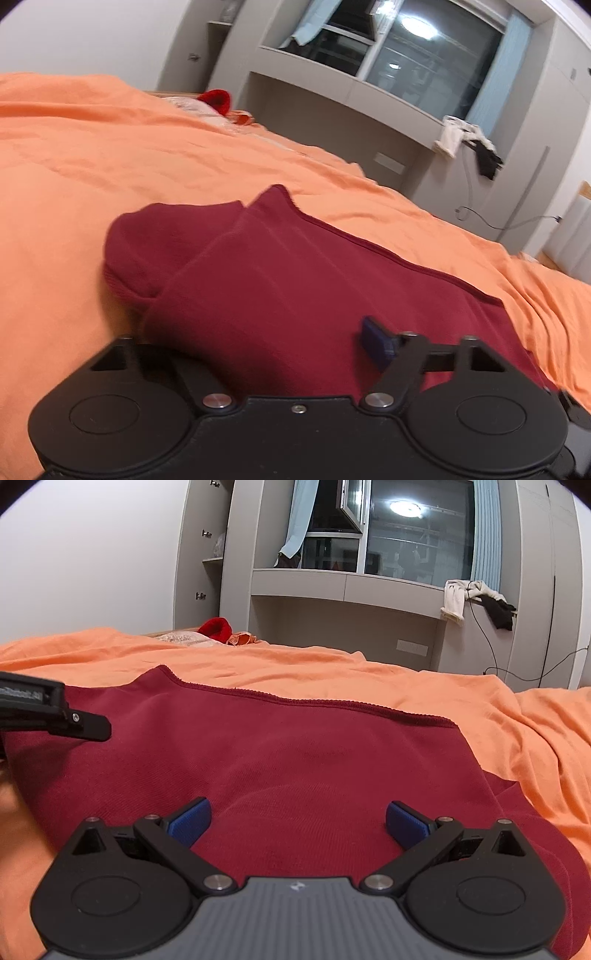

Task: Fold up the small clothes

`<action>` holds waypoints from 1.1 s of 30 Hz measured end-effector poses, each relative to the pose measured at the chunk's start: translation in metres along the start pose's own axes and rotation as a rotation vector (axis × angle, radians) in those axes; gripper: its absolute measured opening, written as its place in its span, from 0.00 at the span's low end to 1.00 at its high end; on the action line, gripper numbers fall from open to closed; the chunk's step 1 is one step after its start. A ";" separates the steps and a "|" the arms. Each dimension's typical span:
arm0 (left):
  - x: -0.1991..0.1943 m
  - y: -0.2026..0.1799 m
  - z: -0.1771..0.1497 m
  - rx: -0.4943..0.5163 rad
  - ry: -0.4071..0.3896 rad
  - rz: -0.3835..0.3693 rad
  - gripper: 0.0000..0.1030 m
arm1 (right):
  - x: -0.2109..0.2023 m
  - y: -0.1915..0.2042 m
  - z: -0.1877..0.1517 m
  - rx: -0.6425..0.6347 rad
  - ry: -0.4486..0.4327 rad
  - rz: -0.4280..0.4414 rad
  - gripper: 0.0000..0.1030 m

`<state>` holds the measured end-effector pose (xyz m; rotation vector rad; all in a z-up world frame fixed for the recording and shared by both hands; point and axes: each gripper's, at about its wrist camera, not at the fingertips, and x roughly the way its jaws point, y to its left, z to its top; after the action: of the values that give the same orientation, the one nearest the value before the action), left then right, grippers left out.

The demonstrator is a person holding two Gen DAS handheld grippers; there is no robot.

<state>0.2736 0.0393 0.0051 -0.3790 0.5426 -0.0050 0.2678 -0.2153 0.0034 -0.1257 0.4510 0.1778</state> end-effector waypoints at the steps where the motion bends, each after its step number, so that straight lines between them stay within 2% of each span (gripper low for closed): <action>1: 0.001 0.000 0.001 0.001 -0.006 0.018 0.50 | -0.001 -0.002 0.000 0.007 0.002 0.006 1.00; 2: 0.002 -0.001 0.004 0.005 -0.010 0.028 0.41 | -0.002 -0.004 0.001 0.017 0.006 0.019 1.00; 5: 0.004 -0.008 0.010 0.029 -0.011 0.032 0.28 | -0.011 -0.018 0.003 0.053 0.020 0.079 1.00; 8: -0.002 -0.022 0.019 0.094 -0.031 0.022 0.22 | -0.027 -0.033 0.006 0.075 0.019 0.113 1.00; 12: -0.013 -0.051 0.034 0.184 -0.082 -0.008 0.19 | -0.052 -0.061 0.004 0.128 -0.009 0.077 1.00; 16: -0.024 -0.093 0.045 0.283 -0.138 -0.035 0.17 | -0.079 -0.103 -0.001 0.261 -0.069 0.061 1.00; 20: -0.029 -0.146 0.046 0.388 -0.162 -0.085 0.16 | -0.099 -0.145 -0.005 0.371 -0.113 -0.004 1.00; 24: -0.034 -0.201 0.025 0.494 -0.173 -0.165 0.16 | -0.111 -0.191 -0.010 0.479 -0.121 -0.101 1.00; 27: -0.036 -0.235 -0.006 0.598 -0.171 -0.226 0.16 | -0.113 -0.223 -0.016 0.569 -0.120 -0.169 1.00; 30: -0.038 -0.257 -0.043 0.715 -0.144 -0.281 0.16 | -0.111 -0.251 -0.025 0.661 -0.106 -0.240 1.00; 33: -0.034 -0.265 -0.077 0.814 -0.095 -0.296 0.17 | -0.111 -0.274 -0.035 0.752 -0.092 -0.259 1.00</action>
<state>0.2309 -0.2311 0.0551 0.3385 0.3470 -0.4775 0.2093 -0.5042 0.0432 0.5584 0.3813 -0.2452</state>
